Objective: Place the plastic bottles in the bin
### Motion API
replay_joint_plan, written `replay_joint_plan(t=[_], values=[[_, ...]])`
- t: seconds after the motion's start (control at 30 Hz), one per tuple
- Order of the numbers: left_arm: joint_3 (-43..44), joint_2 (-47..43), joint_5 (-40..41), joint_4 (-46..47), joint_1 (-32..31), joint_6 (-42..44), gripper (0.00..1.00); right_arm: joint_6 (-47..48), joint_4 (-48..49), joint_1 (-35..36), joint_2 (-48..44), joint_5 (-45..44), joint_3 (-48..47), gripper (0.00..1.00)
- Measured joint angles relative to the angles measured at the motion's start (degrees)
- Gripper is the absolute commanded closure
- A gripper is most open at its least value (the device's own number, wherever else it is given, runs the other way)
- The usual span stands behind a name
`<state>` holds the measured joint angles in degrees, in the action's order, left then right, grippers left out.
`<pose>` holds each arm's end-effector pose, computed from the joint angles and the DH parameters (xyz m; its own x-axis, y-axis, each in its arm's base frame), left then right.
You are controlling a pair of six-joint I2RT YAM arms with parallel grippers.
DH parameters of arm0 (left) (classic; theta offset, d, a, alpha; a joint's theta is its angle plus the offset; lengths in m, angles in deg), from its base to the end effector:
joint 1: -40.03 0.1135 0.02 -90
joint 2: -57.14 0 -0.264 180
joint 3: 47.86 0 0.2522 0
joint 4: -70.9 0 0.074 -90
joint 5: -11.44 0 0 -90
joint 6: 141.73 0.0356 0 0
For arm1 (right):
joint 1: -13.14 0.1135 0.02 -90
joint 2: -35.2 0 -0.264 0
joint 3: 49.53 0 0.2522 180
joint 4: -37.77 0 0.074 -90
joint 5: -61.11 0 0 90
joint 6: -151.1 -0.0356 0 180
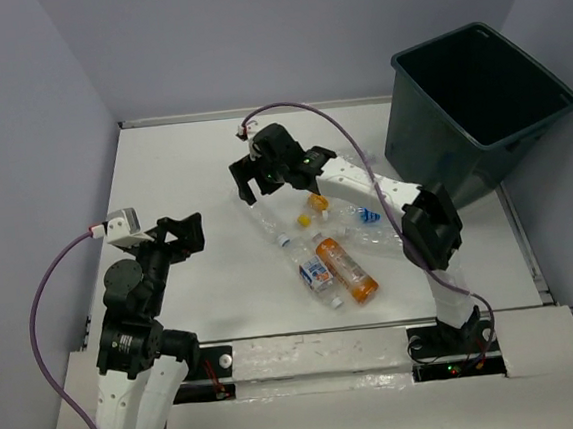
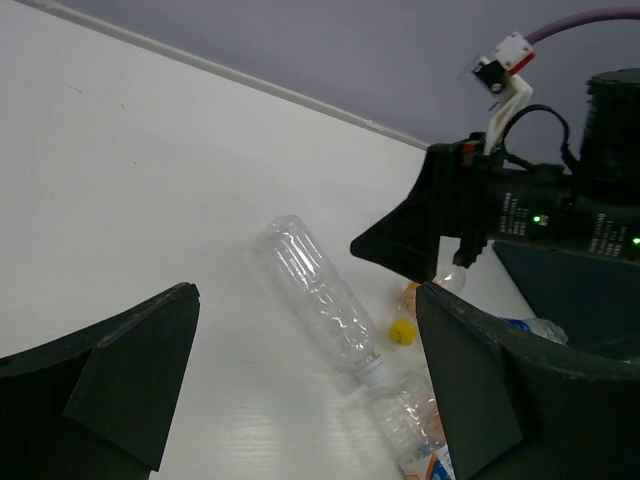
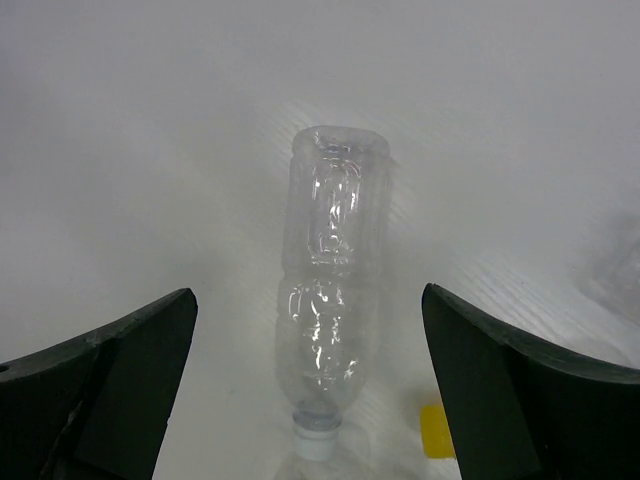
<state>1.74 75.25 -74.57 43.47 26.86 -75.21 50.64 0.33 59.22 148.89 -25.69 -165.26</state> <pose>0.0915 -0.0189 0.3351 -0.0004 -0.4081 -0.9129 0.1740 0.8990 -0.4019 0.3228 0.3381 0.3008 -0.5314 -0.2905 -0.7957 -0.6653 0.7246 0.1798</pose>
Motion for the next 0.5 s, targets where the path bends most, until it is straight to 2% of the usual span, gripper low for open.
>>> replay_joint_plan(t=[0.03, 0.27, 0.4, 0.43, 0.5], values=[[0.0, -0.02, 0.24, 0.02, -0.02, -0.02, 0.01, 1.01, -1.51, 0.5, 4.5, -1.44, -3.98, 0.0], [0.0, -0.33, 0.79, -0.37, -0.7, -0.2, 0.01, 2.36, -6.8, 1.27, 19.28, -3.67, -15.69, 0.04], [0.0, -0.33, 0.76, -0.37, -0.98, -0.2, 0.01, 2.29, -8.76, 1.27, 24.83, -3.65, -19.93, 0.19], [0.0, -0.33, 0.76, -0.37, -0.98, -0.2, 0.01, 2.14, -9.03, 1.27, 25.59, -3.65, -20.72, 0.26], [0.0, -0.33, 0.72, -0.37, -0.98, -0.2, 0.01, 1.88, -9.7, 1.27, 27.15, -3.67, -22.71, 0.29]])
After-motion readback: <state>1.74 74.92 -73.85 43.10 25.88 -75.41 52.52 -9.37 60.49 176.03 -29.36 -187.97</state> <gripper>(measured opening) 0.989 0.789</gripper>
